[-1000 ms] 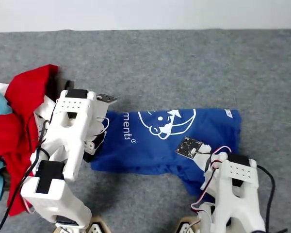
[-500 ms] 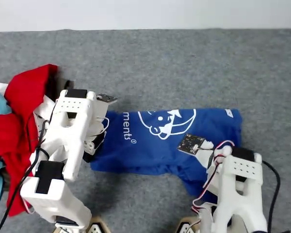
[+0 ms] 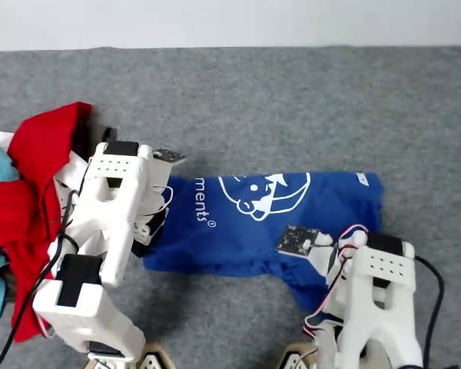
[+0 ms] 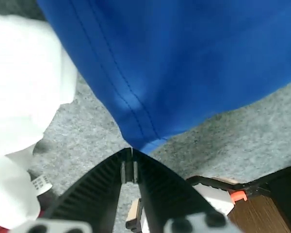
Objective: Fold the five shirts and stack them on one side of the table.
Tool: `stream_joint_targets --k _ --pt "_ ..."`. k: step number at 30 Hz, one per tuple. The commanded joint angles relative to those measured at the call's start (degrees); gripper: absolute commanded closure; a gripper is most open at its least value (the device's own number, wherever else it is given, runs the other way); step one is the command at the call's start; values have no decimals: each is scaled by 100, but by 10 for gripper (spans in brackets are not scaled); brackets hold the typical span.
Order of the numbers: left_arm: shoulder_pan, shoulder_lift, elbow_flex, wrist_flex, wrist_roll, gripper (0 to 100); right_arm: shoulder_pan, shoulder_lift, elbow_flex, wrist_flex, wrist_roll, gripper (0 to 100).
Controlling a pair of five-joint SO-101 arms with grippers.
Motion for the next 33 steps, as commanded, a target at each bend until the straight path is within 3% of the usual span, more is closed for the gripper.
stream_joint_targets --k 1,9,17,29,33 --pt "-9 -211 -13 167 26 996 4 -22 193 -365 79 723" --pt "-9 -211 -13 167 26 996 4 -31 800 -1200 79 735" --pt "-9 -211 -13 167 26 996 40 -75 782 -1596 70 966" --pt "-9 -211 -13 167 -88 996 48 -75 527 -1525 53 952" --pt "-9 -211 -13 167 -281 996 110 -84 149 -602 53 803"
